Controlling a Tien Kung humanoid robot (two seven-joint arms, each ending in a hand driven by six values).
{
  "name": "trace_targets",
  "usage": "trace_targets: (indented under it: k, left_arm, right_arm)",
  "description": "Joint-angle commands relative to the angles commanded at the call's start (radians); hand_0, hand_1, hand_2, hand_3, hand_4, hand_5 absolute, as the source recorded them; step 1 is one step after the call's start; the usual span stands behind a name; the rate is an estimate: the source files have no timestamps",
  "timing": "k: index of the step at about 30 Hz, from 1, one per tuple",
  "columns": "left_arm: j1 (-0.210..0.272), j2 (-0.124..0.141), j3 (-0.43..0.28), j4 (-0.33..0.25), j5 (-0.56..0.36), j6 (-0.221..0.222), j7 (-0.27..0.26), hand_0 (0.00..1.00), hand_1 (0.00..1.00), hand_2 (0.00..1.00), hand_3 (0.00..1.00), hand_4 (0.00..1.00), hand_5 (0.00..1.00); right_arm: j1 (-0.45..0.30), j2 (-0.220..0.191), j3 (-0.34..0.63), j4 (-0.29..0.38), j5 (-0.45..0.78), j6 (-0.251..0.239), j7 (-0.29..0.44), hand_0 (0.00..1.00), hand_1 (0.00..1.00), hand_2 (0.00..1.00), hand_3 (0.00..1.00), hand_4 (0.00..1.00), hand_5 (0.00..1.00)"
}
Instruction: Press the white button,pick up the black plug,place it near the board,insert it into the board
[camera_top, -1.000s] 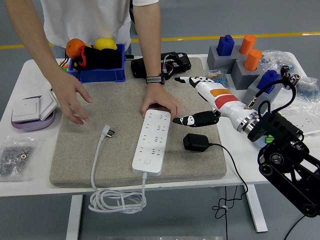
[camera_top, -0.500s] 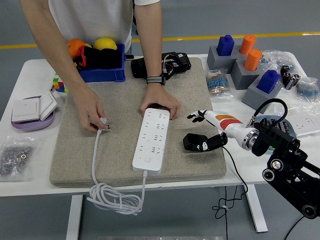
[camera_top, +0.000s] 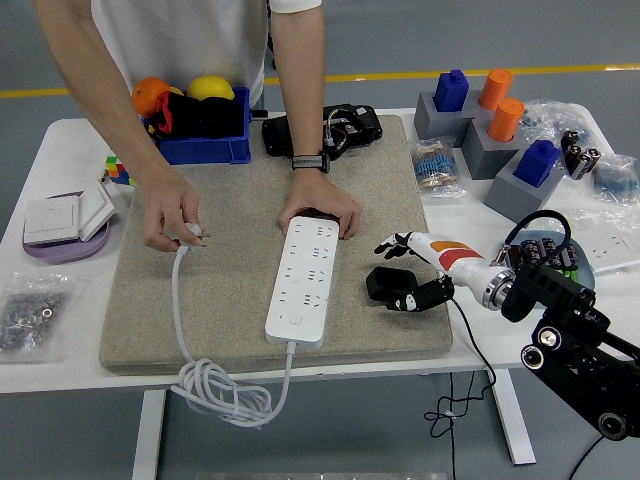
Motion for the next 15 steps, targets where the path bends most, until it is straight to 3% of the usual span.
trace_targets:
  k: [15]
  left_arm:
    - [0.000, -0.001, 0.004, 0.000, -0.005, 0.000, -0.001, 0.623, 0.632, 0.640, 0.695, 0.589, 0.372]
  right_arm:
    - [0.004, 0.006, -0.017, -0.038, 0.003, -0.010, 0.005, 0.598, 0.622, 0.621, 0.642, 0.903, 0.117]
